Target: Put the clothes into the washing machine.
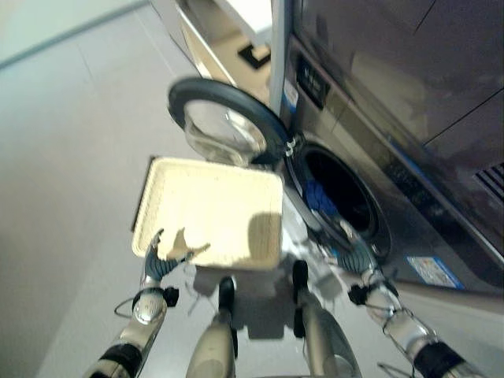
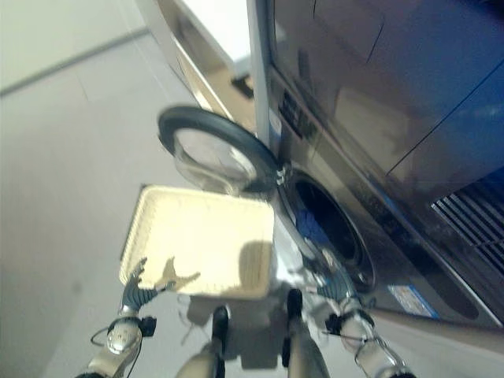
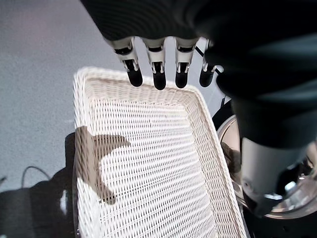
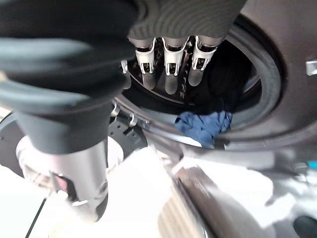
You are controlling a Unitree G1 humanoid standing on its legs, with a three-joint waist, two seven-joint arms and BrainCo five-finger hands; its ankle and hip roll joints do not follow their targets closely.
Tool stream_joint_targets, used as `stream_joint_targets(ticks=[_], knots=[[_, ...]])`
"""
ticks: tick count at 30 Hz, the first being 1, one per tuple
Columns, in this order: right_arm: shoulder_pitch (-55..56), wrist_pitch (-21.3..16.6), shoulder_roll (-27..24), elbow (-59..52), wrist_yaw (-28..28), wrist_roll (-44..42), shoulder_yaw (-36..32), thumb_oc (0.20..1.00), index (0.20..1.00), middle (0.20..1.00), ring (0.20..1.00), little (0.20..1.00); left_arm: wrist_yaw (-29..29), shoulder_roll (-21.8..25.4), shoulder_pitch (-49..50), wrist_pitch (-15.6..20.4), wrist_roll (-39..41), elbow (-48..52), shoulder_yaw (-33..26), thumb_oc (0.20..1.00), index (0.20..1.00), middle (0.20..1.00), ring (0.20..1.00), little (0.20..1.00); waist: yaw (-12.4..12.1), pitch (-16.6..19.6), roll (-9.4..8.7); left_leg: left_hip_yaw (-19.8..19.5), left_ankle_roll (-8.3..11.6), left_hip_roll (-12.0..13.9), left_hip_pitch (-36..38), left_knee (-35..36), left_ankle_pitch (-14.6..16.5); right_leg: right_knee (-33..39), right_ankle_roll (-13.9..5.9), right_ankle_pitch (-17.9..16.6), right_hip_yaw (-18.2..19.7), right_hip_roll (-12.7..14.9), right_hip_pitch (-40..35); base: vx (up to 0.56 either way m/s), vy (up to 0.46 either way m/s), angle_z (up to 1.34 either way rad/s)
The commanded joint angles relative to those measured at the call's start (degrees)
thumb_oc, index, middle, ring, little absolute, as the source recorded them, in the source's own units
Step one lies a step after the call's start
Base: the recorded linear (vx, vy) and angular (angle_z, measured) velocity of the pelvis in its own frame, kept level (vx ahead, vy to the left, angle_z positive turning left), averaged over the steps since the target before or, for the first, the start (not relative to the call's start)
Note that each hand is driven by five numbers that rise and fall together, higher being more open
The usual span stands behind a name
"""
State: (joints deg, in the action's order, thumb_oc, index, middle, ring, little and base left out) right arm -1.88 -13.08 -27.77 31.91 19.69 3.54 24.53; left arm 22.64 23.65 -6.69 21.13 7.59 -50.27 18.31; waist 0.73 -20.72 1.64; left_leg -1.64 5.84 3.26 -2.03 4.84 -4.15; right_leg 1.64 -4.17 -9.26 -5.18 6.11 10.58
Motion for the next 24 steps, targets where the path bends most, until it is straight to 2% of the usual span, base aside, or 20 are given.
stream_joint_targets(ticks=[1,2,4,6,8,9,10,13,16,24], knots=[[0.38,1.98,1.76,2.71,-5.40,-3.15,-1.95,1.000,1.000,1.000,1.000,1.000,-5.05,-0.37,0.21,-2.47,-2.02,-2.69,-2.63,1.000,1.000,1.000,1.000,1.000,0.44,3.90,-1.63,4.64,-2.77,-4.84,0.55,-1.47,2.35,-4.00,-3.59,6.40,-1.62,-2.29,-4.06,0.17,0.024,0.03],[1.75,4.20,3.06,6.71,-7.22,-4.00,-2.80,1.000,1.000,1.000,1.000,1.000,-9.14,-1.11,1.84,-5.00,0.71,-3.82,-3.60,1.000,1.000,1.000,1.000,1.000,0.29,6.24,-1.57,5.16,-2.97,-4.68,2.75,-0.68,2.63,-2.81,-3.64,6.37,-1.74,-2.17,-6.56,0.23,0.034,0.05],[2.64,4.37,5.76,15.59,-8.17,-5.21,-4.60,1.000,1.000,1.000,1.000,1.000,-15.05,-2.40,3.47,-7.04,3.56,-7.22,-4.95,1.000,1.000,1.000,1.000,1.000,-0.07,9.32,-1.25,5.52,-3.25,-4.59,5.03,0.09,3.03,-1.75,-3.55,6.50,-1.75,-2.22,-9.28,0.19,0.044,0.08],[3.01,5.92,7.39,20.71,-9.12,-6.04,-5.97,1.000,1.000,1.000,1.000,1.000,-19.09,-3.24,4.61,-8.03,4.61,-9.96,-5.81,1.000,1.000,1.000,1.000,1.000,-0.25,10.89,-1.05,5.84,-3.38,-4.52,6.22,0.16,3.51,-1.06,-3.46,6.62,-1.80,-2.25,-11.00,0.10,0.035,0.02],[3.05,5.74,7.90,22.62,-9.61,-6.07,-6.36,1.000,1.000,1.000,1.000,1.000,-20.23,-3.46,4.84,-8.29,4.77,-10.97,-6.01,1.000,1.000,1.000,1.000,1.000,-0.29,11.28,-1.00,5.94,-3.44,-4.54,6.57,0.16,3.68,-0.85,-3.42,6.66,-1.76,-2.27,-11.49,0.06,0.036,-0.01],[2.65,7.04,10.13,30.84,-12.47,-8.56,-8.49,1.000,1.000,1.000,1.000,1.000,-25.59,-4.45,5.55,-10.38,3.97,-15.74,-6.49,1.000,1.000,1.000,1.000,1.000,-0.45,12.96,-0.83,6.68,-3.68,-4.53,8.07,0.16,4.42,0.12,-3.24,6.82,-1.68,-2.17,-13.42,0.08,0.071,-0.01],[2.38,8.96,10.75,33.92,-13.97,-11.11,-9.84,1.000,1.000,1.000,1.000,1.000,-26.46,-4.63,5.75,-10.56,2.48,-17.06,-6.65,1.000,1.000,1.000,1.000,1.000,-0.49,13.59,-0.70,7.05,-3.79,-4.55,8.75,0.16,4.78,0.65,-3.11,6.82,-1.48,-2.23,-14.23,0.09,0.079,0.03],[2.06,11.42,11.29,39.16,-17.06,-12.24,-12.69,1.000,1.000,1.000,1.000,1.000,-28.62,-5.15,6.30,-12.13,2.56,-18.65,-7.10,1.000,1.000,1.000,1.000,1.000,-0.53,14.81,-0.38,7.86,-3.90,-4.47,9.96,0.16,5.38,1.59,-2.91,6.85,-1.21,-2.22,-15.69,0.07,0.052,0.01],[2.00,15.51,11.44,43.13,-19.05,-14.17,-15.24,1.000,1.000,1.000,1.000,1.000,-31.73,-5.67,6.53,-15.10,1.84,-19.52,-7.31,1.000,1.000,1.000,1.000,1.000,-0.55,15.99,-0.03,8.71,-3.99,-4.22,10.95,0.16,5.90,1.93,-2.74,7.04,-1.04,-2.16,-16.72,0.06,0.049,0.02],[2.16,17.15,11.31,45.81,-19.79,-14.89,-17.01,1.000,1.000,1.000,1.000,1.000,-33.18,-5.82,6.71,-16.79,1.37,-20.10,-6.80,1.000,1.000,1.000,1.000,1.000,-0.56,17.12,-0.10,9.03,-4.12,-3.94,11.69,0.16,6.26,2.32,-2.55,7.20,-0.41,-2.31,-17.52,0.01,0.005,-0.03]])
